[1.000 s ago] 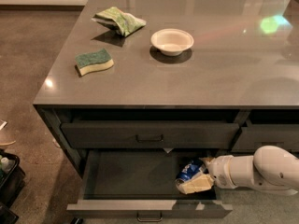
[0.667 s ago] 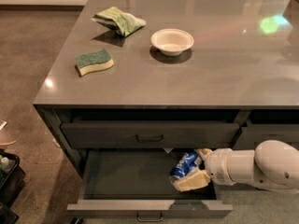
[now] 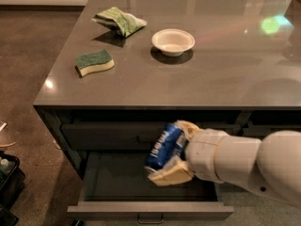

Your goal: Pick pepsi can from middle drawer and place on counter

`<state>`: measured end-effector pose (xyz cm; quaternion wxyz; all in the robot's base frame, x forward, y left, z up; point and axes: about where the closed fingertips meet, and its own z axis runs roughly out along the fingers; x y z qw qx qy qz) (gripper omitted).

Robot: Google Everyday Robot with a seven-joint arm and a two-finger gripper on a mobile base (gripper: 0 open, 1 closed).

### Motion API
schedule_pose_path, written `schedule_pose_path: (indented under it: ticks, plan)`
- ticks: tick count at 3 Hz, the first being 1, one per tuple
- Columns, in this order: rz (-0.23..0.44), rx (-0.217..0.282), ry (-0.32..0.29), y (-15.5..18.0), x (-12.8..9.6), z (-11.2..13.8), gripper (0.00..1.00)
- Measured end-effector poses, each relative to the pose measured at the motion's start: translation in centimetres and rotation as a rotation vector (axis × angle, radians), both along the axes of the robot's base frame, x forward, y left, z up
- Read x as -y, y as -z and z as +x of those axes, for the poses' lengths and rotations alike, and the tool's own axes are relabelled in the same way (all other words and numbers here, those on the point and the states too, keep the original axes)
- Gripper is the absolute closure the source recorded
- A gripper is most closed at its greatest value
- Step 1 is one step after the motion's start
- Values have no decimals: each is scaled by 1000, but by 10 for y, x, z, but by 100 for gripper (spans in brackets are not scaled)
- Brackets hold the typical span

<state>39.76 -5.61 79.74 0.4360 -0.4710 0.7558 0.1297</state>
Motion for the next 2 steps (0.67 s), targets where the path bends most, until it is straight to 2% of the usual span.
schedule_pose_path:
  ticks: [1,2]
  plan:
    - [-80,87,-30,-44,-32,-5,100]
    - [-74,80,-60,-45,-30,2,100]
